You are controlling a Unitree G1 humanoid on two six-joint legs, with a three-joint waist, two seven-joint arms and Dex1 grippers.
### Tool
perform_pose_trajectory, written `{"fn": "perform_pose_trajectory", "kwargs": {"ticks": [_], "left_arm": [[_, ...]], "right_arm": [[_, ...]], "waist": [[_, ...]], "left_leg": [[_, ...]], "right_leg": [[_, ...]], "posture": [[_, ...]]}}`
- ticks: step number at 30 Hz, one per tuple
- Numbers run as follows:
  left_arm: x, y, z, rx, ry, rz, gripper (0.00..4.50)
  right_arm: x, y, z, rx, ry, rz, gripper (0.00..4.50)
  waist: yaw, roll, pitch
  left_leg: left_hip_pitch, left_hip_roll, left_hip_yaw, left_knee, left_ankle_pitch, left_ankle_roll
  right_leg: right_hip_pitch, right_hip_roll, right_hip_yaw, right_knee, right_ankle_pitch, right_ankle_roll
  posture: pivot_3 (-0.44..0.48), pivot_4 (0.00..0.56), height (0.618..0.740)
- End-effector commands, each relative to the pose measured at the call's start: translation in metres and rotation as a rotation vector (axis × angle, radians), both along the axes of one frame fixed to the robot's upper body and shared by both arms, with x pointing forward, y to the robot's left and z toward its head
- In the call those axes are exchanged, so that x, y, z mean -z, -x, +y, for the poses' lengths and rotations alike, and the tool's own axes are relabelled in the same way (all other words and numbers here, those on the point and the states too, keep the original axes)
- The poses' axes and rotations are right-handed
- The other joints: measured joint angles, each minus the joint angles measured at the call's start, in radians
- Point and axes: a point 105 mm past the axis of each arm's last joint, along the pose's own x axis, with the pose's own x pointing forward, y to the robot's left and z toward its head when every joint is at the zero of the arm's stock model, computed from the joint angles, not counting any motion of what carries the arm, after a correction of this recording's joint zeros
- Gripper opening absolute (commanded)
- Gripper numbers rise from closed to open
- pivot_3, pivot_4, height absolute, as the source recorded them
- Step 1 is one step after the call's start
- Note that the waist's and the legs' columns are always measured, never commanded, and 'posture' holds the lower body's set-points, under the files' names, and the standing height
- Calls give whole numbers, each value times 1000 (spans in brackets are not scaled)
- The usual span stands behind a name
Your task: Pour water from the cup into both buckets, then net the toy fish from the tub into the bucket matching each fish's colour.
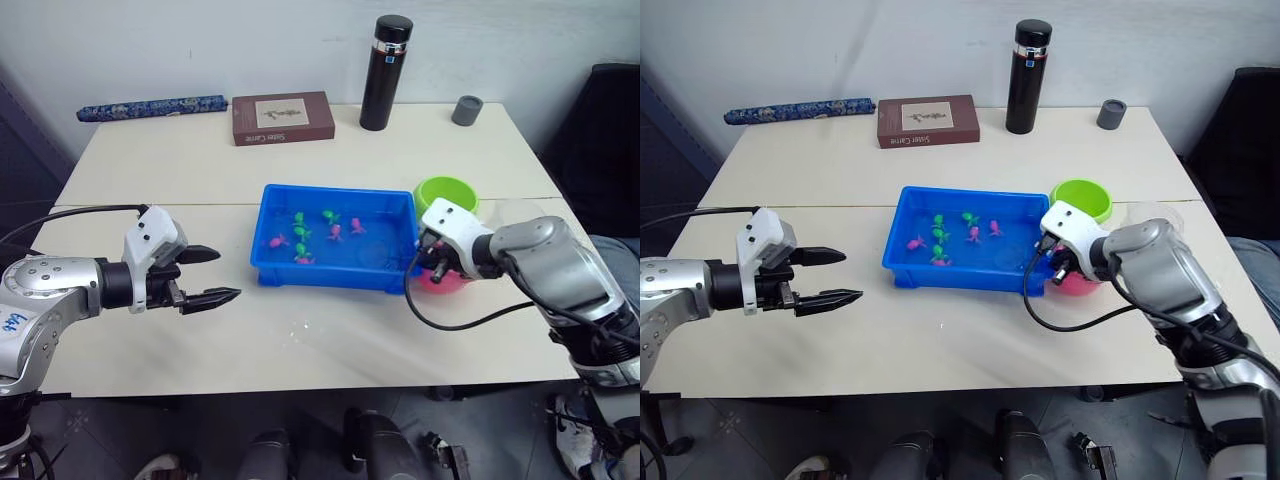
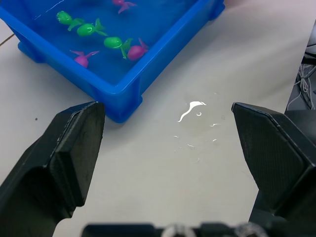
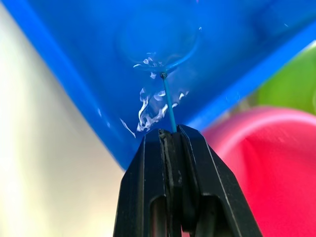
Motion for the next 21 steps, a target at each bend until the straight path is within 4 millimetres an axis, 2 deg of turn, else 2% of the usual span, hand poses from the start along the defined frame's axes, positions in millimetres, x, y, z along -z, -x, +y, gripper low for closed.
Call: {"fn": "perform_pose_trajectory", "kwargs": {"ticks": [1,6,16,21], "left_arm": [[-11,4,-1,8,-3,-42,4433],[-13,4,1,2,-8,-41,4433],[-13,2,0,3,-8,-42,4433],[-13,1,-1,8,-4,-45,4433]], "right_arm": [[-8,-12,1,55,-22,-60,0],[-8,-25,4,111,-70,-100,0],[-17,-34,7,171,-160,-166,0],[-19,-39,16,220,-319,-159,0]], "waist": [[0,0,0],[1,0,0],[-1,0,0],[-2,0,0]], "left_leg": [[0,0,0,0,0,0],[0,0,0,0,0,0],[0,0,0,0,0,0],[0,0,0,0,0,0]], "right_leg": [[0,0,0,0,0,0],[0,0,0,0,0,0],[0,0,0,1,0,0],[0,0,0,1,0,0]], "posture": [[0,150,740],[0,150,740],[0,150,740],[0,150,740]]}}
